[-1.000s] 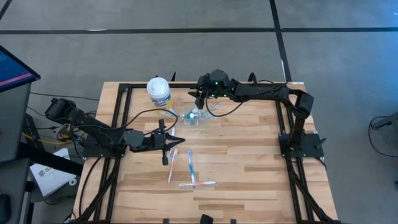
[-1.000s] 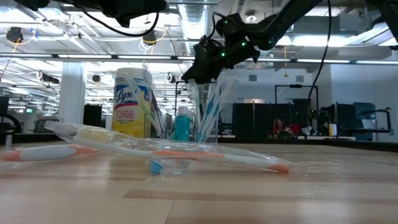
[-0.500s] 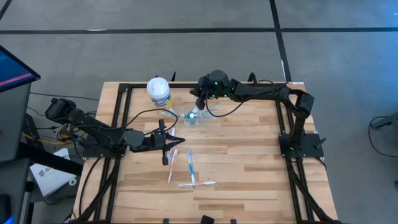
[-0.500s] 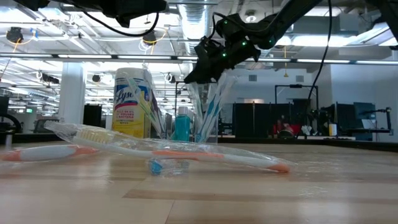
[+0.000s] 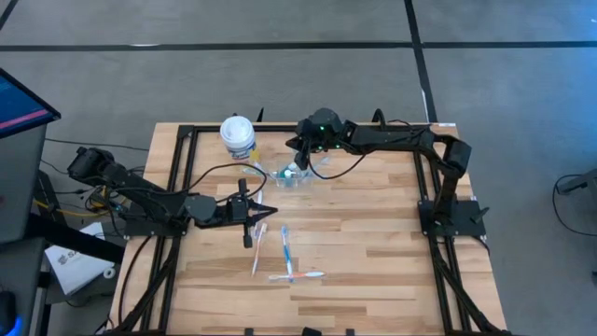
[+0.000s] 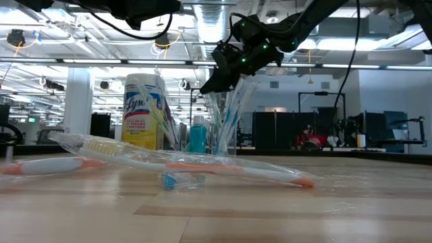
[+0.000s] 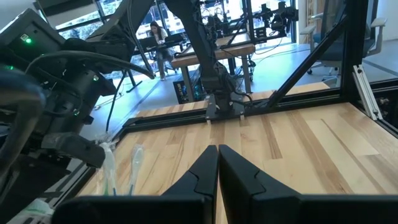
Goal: Pick & Place toothbrushing station
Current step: Put the green toothbrush into the transparent organizer
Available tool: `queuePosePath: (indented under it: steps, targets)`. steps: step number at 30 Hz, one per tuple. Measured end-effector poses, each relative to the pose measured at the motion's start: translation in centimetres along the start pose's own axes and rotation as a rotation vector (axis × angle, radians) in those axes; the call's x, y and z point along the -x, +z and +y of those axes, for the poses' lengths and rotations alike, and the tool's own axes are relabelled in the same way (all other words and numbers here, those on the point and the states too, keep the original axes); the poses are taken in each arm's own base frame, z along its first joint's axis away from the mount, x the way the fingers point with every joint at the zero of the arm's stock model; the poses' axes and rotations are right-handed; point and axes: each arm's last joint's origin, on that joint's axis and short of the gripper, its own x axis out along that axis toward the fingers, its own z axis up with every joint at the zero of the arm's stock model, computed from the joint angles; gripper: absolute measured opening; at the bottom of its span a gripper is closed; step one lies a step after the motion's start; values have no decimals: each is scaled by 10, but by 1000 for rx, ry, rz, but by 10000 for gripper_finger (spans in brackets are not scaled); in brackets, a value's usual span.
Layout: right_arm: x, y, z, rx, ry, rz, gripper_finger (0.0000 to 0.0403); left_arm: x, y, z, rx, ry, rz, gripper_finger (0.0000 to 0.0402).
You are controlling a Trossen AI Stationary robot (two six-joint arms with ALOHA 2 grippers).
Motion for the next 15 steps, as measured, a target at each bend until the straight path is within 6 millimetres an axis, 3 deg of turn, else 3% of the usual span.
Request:
queuePosePath:
  steps: [7, 15]
  targets:
    - [0, 0, 1, 8, 42, -1, 21, 0, 0, 0, 0, 0, 0, 8]
    - [0, 0, -1, 17, 47, -1, 90, 0, 0, 0, 0, 0, 0, 8]
